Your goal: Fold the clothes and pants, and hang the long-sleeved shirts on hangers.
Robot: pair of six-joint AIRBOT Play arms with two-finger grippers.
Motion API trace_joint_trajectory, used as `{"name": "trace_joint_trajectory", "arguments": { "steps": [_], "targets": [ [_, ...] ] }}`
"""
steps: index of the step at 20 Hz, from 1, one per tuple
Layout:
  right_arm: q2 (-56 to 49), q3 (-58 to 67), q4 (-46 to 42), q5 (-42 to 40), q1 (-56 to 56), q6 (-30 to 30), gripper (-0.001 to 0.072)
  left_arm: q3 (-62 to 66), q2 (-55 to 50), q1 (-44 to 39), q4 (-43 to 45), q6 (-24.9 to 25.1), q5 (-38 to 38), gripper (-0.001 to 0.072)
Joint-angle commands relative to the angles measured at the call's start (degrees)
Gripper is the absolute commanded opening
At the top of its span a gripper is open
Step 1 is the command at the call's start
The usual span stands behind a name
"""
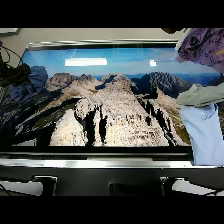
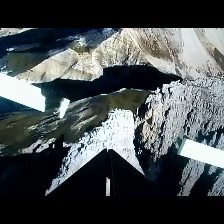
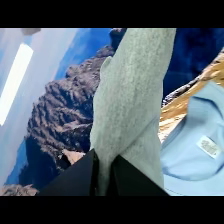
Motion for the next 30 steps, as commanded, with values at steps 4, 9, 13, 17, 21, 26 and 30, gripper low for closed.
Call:
{"name": "trace_joint_trajectory", "arguments": {
  "steps": [4, 9, 13, 17, 21, 26, 30],
  "targets": [
    [3.98, 0.04, -12.07, 12.76, -0.2, 5.07, 0.0028, -0.02, 0.02, 0.04, 0.0, 0.07, -0.7, 0.0023],
    [7.39, -8.55, -16.57, 18.91, -0.2, 4.02, 0.0028, -0.02, 0.02, 0.04, 0.02, 0.11, -0.92, 0.0023],
    [16.7, -27.96, -23.17, 14.38, -0.2, 3.58, 0.0028, -0.02, 0.02, 0.04, 0.02, 0.11, -0.94, 0.0022],
    [22.91, -42.64, -30.45, 8.92, -0.22, 4.28, 0.0029, -0.02, 0.02, 0.04, 0.02, 0.26, -1.42, 0.0023],
    [23.26, -47.58, -34.07, 6.99, -0.22, 5.33, 0.003, -0.02, 0.02, 0.04, 0.04, 0.26, -1.95, 0.0023],
    [23.28, -49.86, -36.98, 10.32, -0.2, 5.33, 0.0031, -0.02, 0.02, 0.04, 0.04, 0.26, -2.01, 0.0022],
    [23.26, -50.49, -38.49, 11.19, -0.2, 5.35, 0.0031, -0.02, 0.02, 0.04, 0.04, 0.26, -2.1, 0.0023]
  ]
}}
